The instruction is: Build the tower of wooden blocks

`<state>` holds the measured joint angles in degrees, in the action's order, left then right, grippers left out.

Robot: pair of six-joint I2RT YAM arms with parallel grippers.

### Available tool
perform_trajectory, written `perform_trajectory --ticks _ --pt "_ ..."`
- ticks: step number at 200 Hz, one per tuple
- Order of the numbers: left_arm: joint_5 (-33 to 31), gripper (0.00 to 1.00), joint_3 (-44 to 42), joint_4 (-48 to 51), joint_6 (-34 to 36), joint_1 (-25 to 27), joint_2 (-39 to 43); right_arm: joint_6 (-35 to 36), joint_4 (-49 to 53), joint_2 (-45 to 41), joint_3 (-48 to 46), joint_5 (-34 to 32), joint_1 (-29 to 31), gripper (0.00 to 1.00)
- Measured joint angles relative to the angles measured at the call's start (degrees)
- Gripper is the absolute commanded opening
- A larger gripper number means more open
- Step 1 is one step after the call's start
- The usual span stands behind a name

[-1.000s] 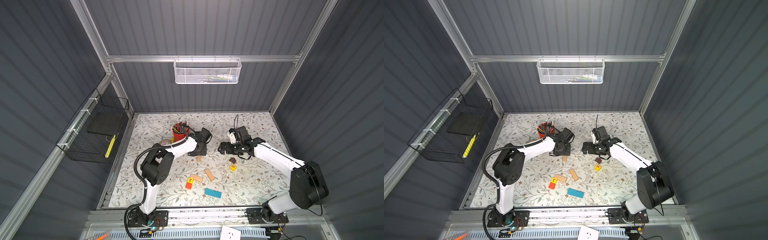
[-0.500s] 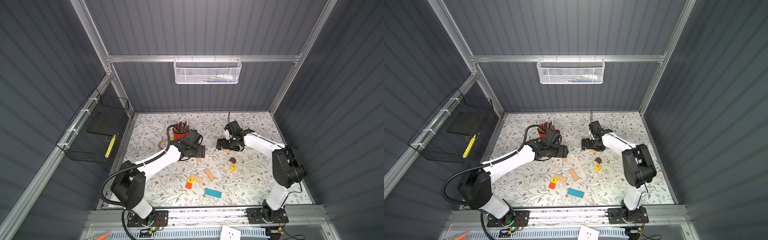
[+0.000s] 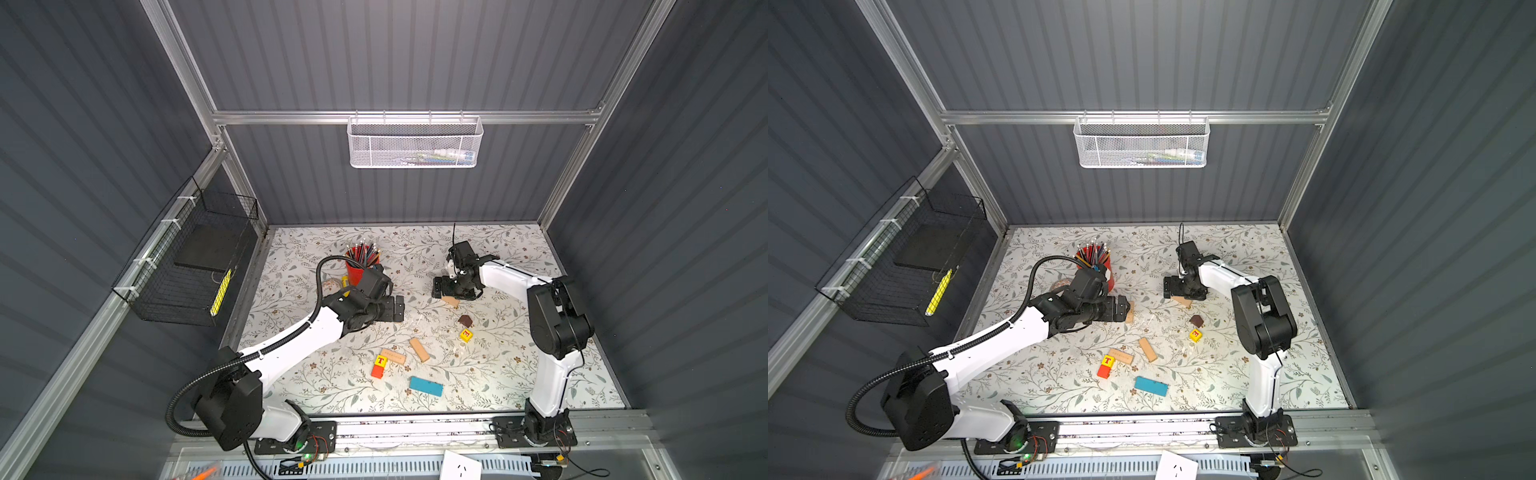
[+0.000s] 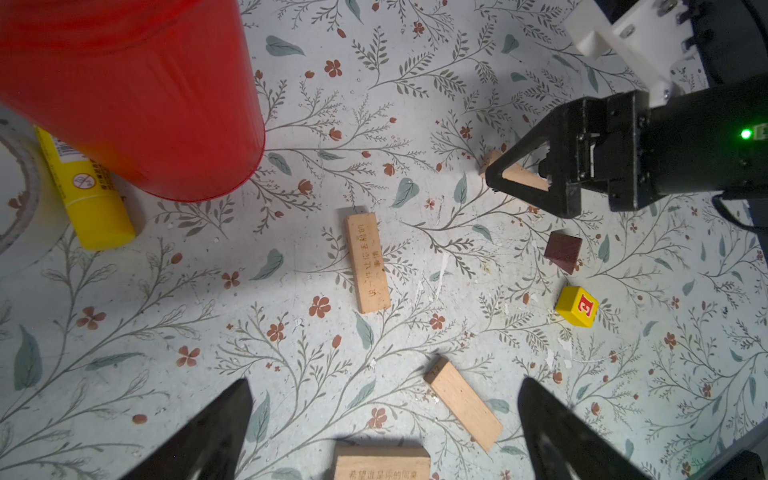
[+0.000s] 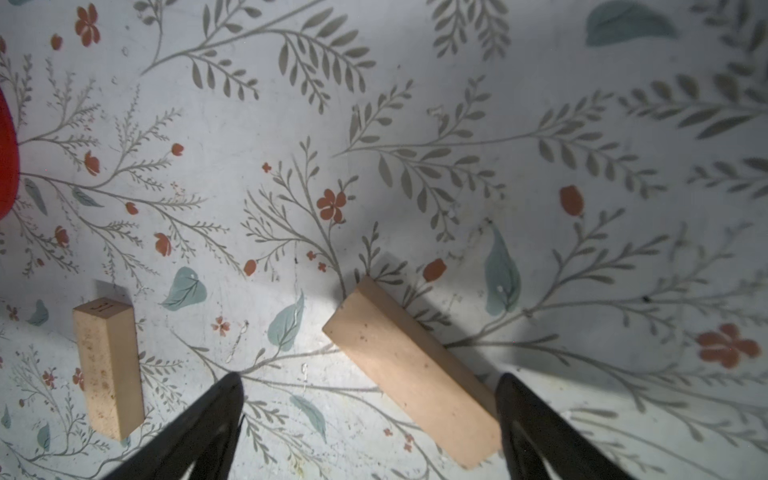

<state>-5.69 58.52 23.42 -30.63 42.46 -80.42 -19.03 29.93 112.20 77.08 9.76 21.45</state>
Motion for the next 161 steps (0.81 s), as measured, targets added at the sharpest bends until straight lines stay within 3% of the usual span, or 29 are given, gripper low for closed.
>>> perform_trajectory --ticks 86,161 --pt "-3.56 1.0 -0.2 -0.09 -2.4 0.0 0.13 -0.96 0.02 -1.68 -3.08 1.53 1.49 0.86" --pt "-4.31 1.0 -2.82 -0.79 -4.26 0.0 1.18 -2.19 1.77 -3.39 -3.13 -4.92 4.72 0.73"
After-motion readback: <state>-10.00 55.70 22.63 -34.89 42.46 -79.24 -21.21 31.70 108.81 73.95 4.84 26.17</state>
